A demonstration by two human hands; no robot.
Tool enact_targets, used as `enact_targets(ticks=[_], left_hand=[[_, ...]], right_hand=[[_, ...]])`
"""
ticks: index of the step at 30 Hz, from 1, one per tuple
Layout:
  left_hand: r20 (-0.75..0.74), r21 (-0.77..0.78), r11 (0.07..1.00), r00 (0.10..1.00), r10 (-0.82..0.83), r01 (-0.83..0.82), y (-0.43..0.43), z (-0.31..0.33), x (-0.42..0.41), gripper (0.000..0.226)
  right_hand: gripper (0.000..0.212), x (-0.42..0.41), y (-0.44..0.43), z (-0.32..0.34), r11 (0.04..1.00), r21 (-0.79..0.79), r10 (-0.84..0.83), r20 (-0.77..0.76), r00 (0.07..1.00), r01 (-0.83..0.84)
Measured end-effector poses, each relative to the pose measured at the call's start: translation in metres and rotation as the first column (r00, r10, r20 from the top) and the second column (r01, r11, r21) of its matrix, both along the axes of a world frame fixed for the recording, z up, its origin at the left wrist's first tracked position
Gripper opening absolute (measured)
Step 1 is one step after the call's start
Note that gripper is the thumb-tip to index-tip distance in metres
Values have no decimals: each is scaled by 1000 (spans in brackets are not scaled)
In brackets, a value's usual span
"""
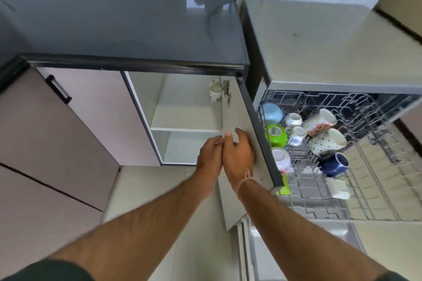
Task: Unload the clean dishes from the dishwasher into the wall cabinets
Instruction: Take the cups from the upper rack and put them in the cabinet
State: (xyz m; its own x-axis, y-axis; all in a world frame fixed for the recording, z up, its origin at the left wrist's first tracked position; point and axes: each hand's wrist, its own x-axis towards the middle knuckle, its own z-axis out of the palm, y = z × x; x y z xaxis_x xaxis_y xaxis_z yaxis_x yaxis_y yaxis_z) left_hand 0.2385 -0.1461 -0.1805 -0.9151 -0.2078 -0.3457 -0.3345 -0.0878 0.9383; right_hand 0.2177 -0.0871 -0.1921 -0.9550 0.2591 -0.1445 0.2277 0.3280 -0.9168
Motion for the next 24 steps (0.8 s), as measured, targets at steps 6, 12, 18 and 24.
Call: enact_targets(ticks=[6,12,18,24], left_hand=[[-69,-73,992,992,-108,103,23,61,37,30],[-134,-119,987,983,-122,107,70,111,44,23],[-117,-276,931,953,-279,239,125,110,20,25],[46,-336,892,952,-304,301,181,79,-28,23]], right_hand=[[45,55,34,77,999,-20,45,-44,998,-45],[30,69,91,123,998,-22,-62,-52,997,61],[27,62,163,118,988,3,-154,27,988,154],[34,15,226,78,986,68,-162,103,981,156]])
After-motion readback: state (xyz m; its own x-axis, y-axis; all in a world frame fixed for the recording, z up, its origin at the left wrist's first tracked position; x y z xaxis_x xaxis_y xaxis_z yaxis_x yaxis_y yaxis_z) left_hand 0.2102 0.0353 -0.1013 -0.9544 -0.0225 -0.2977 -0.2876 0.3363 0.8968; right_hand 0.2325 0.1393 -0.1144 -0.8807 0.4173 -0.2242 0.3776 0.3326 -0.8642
